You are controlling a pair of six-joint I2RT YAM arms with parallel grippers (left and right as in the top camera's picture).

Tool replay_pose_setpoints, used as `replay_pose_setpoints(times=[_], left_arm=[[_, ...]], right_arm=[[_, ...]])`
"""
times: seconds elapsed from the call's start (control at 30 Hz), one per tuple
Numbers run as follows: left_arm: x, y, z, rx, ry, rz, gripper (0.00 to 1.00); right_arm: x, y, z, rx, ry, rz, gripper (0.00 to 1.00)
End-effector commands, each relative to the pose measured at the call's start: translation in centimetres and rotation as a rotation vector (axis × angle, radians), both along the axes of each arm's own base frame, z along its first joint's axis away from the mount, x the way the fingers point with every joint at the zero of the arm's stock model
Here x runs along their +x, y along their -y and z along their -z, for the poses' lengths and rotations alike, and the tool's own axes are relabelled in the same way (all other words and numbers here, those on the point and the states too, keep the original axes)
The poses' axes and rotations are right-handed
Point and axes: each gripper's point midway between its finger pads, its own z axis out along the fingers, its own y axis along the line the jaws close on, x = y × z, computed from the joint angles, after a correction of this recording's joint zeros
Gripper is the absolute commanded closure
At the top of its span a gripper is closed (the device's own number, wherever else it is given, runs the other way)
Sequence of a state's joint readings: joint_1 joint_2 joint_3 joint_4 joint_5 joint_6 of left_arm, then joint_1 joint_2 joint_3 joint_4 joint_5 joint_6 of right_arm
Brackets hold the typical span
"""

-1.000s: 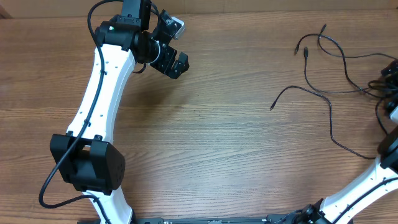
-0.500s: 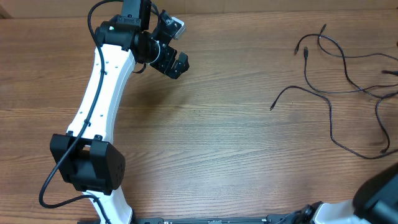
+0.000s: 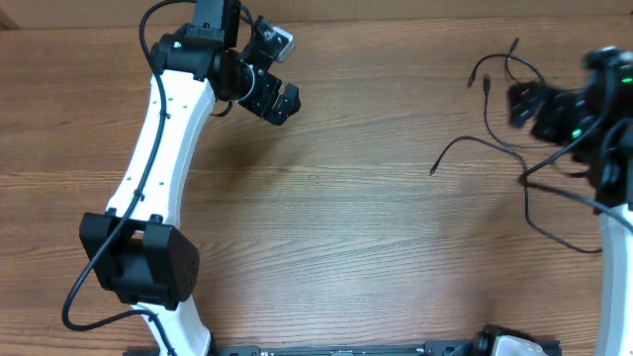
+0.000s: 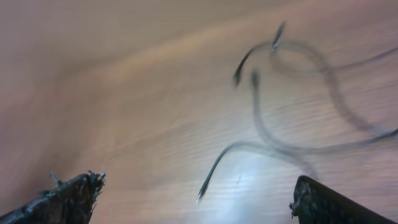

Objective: Untangle cables

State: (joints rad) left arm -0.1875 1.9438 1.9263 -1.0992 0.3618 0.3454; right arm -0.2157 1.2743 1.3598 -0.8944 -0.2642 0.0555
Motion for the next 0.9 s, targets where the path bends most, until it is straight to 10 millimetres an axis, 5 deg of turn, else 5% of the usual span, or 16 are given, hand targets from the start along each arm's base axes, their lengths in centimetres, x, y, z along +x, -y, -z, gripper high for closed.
replay_pose_setpoints(times=[0.0, 0.2, 0.87], left_arm=[[0.1, -0.2, -1.7, -0.008, 0.037, -0.013, 0.01], [0.1, -0.2, -1.7, -0.008, 0.037, -0.013, 0.00], [0.1, -0.2, -1.7, -0.008, 0.037, -0.013, 0.01]], right_arm=[[-0.9, -3.6, 0.8, -0.003, -0.052, -0.108, 0.00], [-2.7, -7.5, 2.4, -0.006, -0.142, -0.220, 0.00], [-3.1, -7.7, 2.7, -0.004, -0.161, -0.227, 0.00]])
